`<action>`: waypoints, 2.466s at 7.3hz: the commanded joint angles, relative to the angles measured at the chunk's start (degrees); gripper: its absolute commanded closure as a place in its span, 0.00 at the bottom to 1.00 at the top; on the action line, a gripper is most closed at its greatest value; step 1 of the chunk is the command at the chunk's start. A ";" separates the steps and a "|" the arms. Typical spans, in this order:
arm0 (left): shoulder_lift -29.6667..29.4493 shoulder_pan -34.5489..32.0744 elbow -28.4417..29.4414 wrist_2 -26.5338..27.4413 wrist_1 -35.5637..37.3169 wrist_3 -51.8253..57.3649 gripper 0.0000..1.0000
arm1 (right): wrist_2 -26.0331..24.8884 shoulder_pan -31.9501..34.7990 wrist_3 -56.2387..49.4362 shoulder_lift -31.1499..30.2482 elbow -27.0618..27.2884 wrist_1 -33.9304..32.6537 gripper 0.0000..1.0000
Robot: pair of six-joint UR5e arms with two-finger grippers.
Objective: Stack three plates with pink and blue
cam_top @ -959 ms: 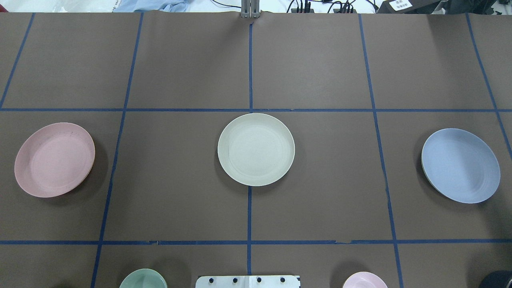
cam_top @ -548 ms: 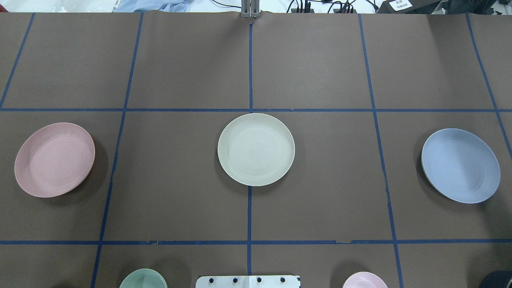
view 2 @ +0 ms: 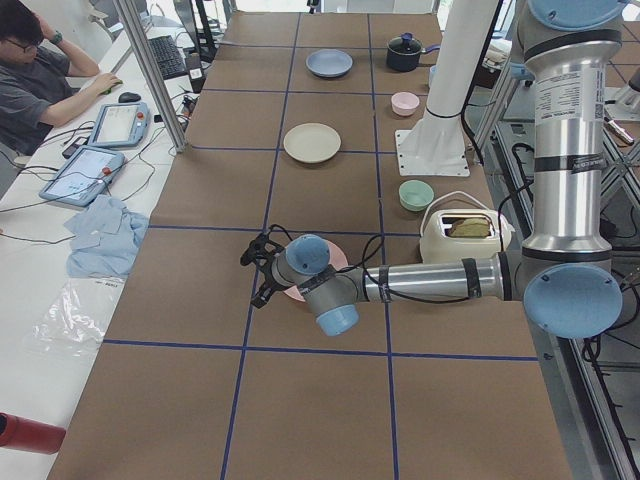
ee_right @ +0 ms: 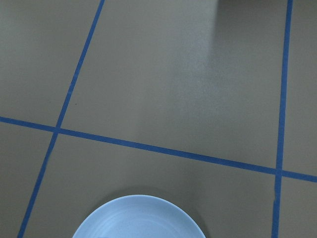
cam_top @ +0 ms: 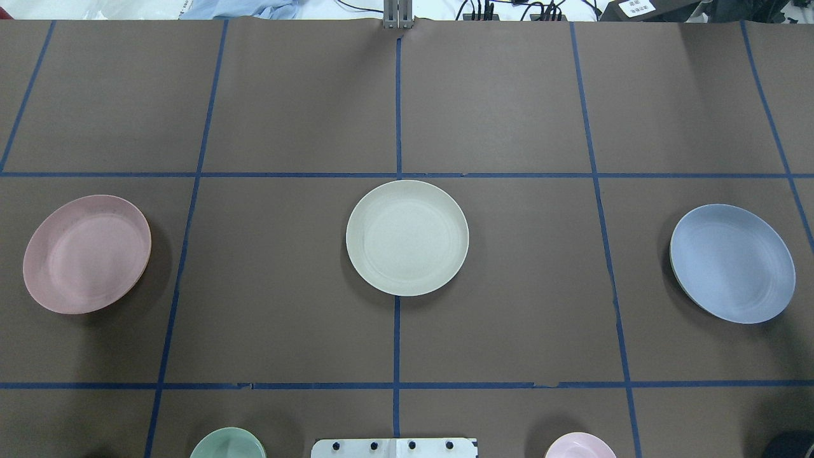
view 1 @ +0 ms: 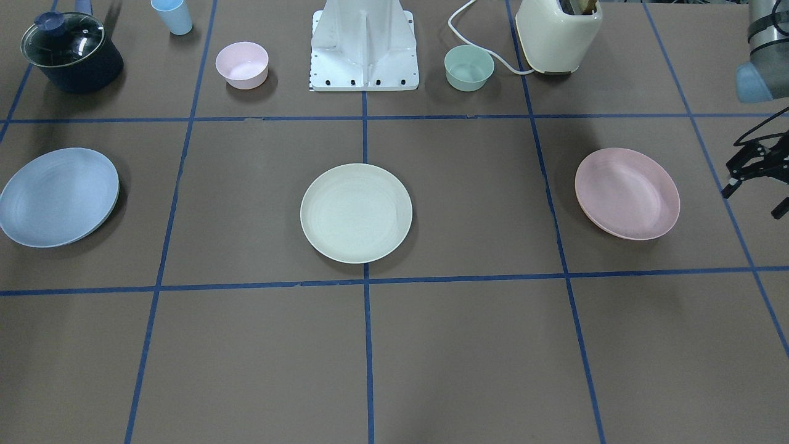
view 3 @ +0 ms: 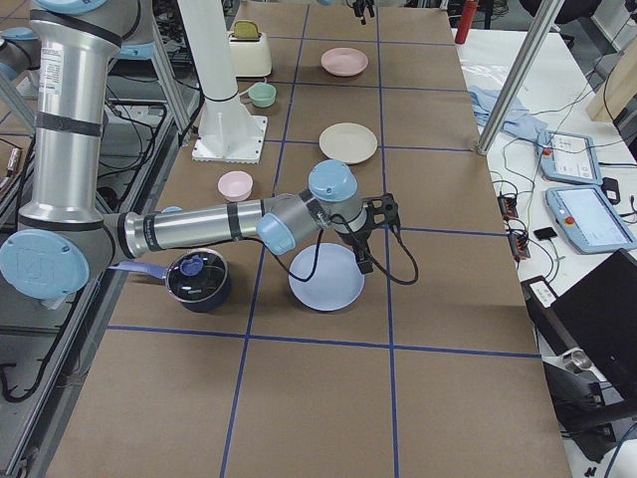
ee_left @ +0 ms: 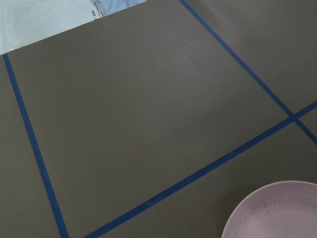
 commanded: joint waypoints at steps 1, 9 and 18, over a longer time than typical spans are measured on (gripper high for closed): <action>1.34 7.42 4.36 4.34 -9.48 -12.85 0.03 | -0.24 -0.36 0.87 -0.18 -0.13 0.80 0.00; 5.30 18.61 4.11 14.11 -14.08 -20.81 1.00 | -0.24 -0.36 0.87 -0.62 -0.04 0.97 0.00; -6.70 10.43 -27.78 2.07 28.32 -22.64 1.00 | -0.06 -0.36 0.87 -0.62 -0.22 0.97 0.00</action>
